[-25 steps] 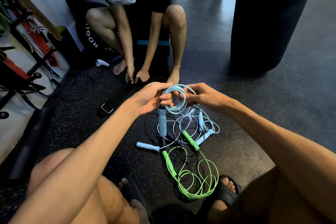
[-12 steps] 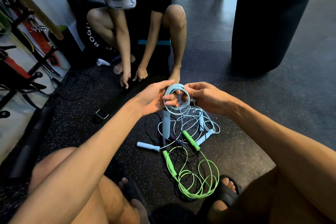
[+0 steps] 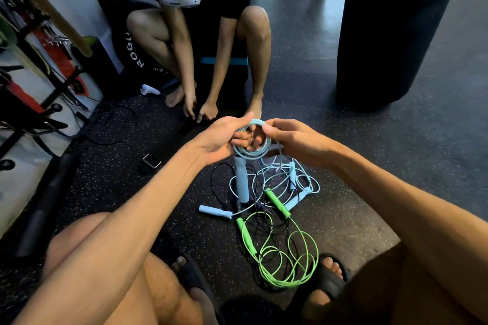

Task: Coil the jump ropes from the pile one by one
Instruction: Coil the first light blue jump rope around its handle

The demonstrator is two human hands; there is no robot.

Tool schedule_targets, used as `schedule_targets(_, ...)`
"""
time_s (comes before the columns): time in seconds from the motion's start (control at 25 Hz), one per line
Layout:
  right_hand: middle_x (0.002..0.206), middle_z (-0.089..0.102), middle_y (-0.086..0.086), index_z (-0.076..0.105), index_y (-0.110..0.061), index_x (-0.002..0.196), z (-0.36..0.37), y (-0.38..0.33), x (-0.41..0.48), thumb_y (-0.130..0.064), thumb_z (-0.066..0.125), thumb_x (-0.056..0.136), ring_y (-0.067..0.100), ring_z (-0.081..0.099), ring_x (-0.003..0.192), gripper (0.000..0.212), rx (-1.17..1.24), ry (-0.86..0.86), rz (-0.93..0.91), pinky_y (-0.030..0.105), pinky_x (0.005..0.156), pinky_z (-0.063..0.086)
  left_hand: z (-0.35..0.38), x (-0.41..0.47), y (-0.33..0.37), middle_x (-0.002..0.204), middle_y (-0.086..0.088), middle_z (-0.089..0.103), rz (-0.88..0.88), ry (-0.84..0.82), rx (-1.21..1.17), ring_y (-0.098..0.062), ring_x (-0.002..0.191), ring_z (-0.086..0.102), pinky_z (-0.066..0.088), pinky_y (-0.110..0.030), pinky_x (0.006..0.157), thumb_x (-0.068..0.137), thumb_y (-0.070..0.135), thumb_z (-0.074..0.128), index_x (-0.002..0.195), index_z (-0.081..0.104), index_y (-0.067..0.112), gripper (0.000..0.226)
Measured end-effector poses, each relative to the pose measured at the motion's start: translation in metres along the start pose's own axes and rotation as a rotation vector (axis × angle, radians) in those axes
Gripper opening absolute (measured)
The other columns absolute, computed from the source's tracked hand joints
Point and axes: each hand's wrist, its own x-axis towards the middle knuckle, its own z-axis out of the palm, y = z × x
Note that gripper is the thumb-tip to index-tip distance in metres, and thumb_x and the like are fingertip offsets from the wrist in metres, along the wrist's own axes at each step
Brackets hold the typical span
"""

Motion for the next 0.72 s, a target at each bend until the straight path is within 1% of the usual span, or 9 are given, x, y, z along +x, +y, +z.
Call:
schedule_targets(0.12,0.094,0.063,0.025,0.045,0.014,0.115,-0.003,0.005,0.003,-0.009,0.051,0.099,0.034,0.063,0.089,0.029,-0.136,0.152,-0.085,0.053,0.082,0.052,0.000,0.001,-0.003,0.049,0.007,0.028,0.023,-0.025,-0.019,-0.006,0.041,0.031,0.040,-0.023,0.064,0.103,0.028,0.040,0.080,0.052,0.008,0.033)
schedule_targets(0.16,0.092,0.063,0.025,0.046,0.015,0.112,-0.003,0.004,0.004,-0.008,0.052,0.098,0.033,0.062,0.085,0.027,-0.204,0.195,-0.114,0.051,0.076,0.054,-0.001,0.001,-0.003,0.049,0.005,0.030,0.018,-0.042,-0.024,-0.008,0.043,0.032,0.039,-0.027,0.069,0.103,0.027,0.041,0.079,0.056,0.007,0.035)
schedule_targets(0.2,0.091,0.062,0.025,0.047,0.014,0.108,-0.002,0.003,0.003,-0.007,0.054,0.097,0.029,0.062,0.081,0.025,-0.282,0.227,-0.145,0.044,0.069,0.055,-0.001,0.000,-0.002,0.050,0.004,0.031,0.010,-0.065,-0.018,-0.009,0.046,0.034,0.040,-0.029,0.071,0.103,0.025,0.040,0.078,0.061,0.007,0.037)
schedule_targets(0.28,0.088,0.064,0.026,0.051,0.013,0.103,0.000,-0.001,0.001,-0.008,0.058,0.096,0.019,0.061,0.076,0.023,-0.419,0.249,-0.222,0.025,0.059,0.053,-0.002,-0.002,0.001,0.051,0.003,0.036,-0.017,-0.114,0.015,-0.011,0.051,0.037,0.040,-0.031,0.074,0.103,0.019,0.038,0.080,0.065,0.008,0.037)
schedule_targets(0.36,0.090,0.067,0.026,0.055,0.007,0.100,0.000,-0.004,0.001,-0.009,0.060,0.095,0.015,0.062,0.076,0.018,-0.512,0.250,-0.288,0.019,0.061,0.050,-0.003,-0.004,0.003,0.054,0.002,0.042,-0.033,-0.154,0.015,-0.012,0.054,0.041,0.037,-0.031,0.075,0.102,0.014,0.037,0.091,0.058,0.005,0.026)
schedule_targets(0.44,0.091,0.067,0.025,0.059,-0.001,0.101,-0.002,-0.004,0.001,-0.012,0.059,0.096,0.015,0.061,0.078,0.013,-0.560,0.254,-0.317,0.025,0.065,0.053,-0.004,-0.005,0.004,0.056,0.003,0.042,-0.028,-0.173,0.006,-0.009,0.053,0.040,0.040,-0.028,0.071,0.102,0.013,0.035,0.097,0.053,0.003,0.021)
schedule_targets(0.52,0.088,0.062,0.029,0.057,-0.002,0.104,-0.002,-0.003,0.002,-0.017,0.054,0.099,0.020,0.059,0.075,0.016,-0.545,0.257,-0.285,0.036,0.065,0.057,-0.004,-0.005,0.005,0.053,0.007,0.038,0.004,-0.175,-0.034,-0.006,0.047,0.035,0.039,-0.022,0.059,0.103,0.013,0.033,0.097,0.051,0.004,0.021)
schedule_targets(0.64,0.080,0.064,0.022,0.048,-0.007,0.099,0.002,0.001,0.001,-0.028,0.040,0.104,0.035,0.064,0.074,0.024,-0.409,0.229,-0.092,0.052,0.076,0.055,-0.006,-0.004,0.010,0.050,0.010,0.024,0.082,-0.156,-0.170,-0.005,0.044,0.018,0.024,-0.020,0.051,0.103,0.015,0.032,0.091,0.050,0.007,0.023)
schedule_targets(0.72,0.087,0.071,0.022,0.047,-0.010,0.100,-0.002,0.007,0.000,-0.032,0.038,0.105,0.040,0.068,0.085,0.024,-0.509,0.162,0.060,0.051,0.082,0.052,-0.010,-0.003,0.015,0.053,0.009,0.017,0.122,-0.120,-0.292,-0.008,0.047,0.011,0.021,-0.021,0.051,0.103,0.019,0.031,0.088,0.049,0.008,0.026)
